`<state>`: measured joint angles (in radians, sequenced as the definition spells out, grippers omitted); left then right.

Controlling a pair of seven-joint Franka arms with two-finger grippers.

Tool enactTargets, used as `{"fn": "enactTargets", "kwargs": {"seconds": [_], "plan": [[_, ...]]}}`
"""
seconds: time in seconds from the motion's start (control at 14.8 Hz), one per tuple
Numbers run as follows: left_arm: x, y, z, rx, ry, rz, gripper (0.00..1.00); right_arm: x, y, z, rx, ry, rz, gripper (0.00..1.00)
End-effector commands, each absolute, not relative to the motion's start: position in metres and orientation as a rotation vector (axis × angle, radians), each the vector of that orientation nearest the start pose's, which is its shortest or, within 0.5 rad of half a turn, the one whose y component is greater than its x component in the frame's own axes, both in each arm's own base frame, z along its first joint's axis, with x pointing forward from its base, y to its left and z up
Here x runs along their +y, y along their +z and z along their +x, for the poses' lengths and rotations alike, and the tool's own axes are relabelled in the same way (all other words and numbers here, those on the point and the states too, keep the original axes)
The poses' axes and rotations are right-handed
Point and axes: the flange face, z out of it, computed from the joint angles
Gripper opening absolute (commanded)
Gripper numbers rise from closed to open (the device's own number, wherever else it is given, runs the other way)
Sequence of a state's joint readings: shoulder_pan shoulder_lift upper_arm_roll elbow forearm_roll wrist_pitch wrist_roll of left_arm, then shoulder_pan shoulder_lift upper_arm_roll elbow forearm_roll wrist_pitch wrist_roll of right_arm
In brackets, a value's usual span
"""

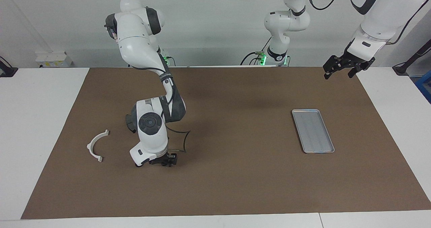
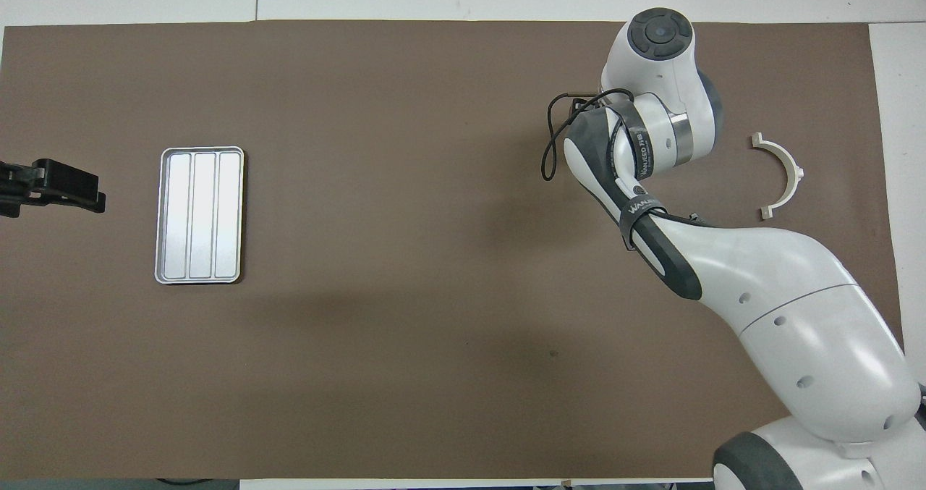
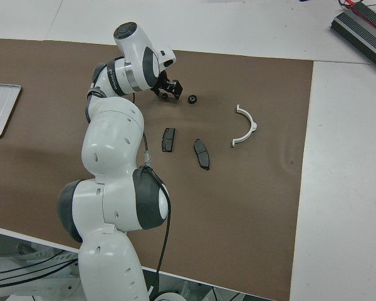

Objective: Pick bearing gear from pile to tray

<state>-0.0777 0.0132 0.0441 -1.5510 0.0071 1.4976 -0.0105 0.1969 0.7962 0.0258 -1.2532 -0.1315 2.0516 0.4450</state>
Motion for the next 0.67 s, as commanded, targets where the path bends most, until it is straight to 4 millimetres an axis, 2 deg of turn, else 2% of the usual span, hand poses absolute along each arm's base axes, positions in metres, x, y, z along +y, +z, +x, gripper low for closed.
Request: {"fn": "enactTargets", "kwargs": {"seconds": [0.0, 0.2, 0.27, 0.4, 0.61], "plan": [[-0.0187, 0.6215, 0.5427, 0.043, 0.098, -3.13, 1.0, 0.1573, 0.2856, 0.7407, 0.367, -0.081, -3.167, 0.8], [-0.0187, 0.6216, 0.5428, 0.043, 0.096, -3.13, 1.0, 0.1574, 0.2851, 0.7407, 0.415, -0.096, -3.153, 0.73], [-0.0187, 0.6215, 0.5427, 0.043, 0.098, -3.13, 1.0, 0.1571, 0.2816, 0.7389, 0.417, -0.087, -3.155, 0.66], [-0.0187, 0.6215, 0.5427, 0.043, 0.098, -3.13, 1.0, 0.156, 0.2819, 0.7388, 0.42, -0.086, -3.153, 0.45], [-0.0187, 0.6215, 0.5427, 0.043, 0.098, -3.13, 1.0, 0.1565, 0.2783, 0.737, 0.436, -0.066, -3.14, 0.2]]}}
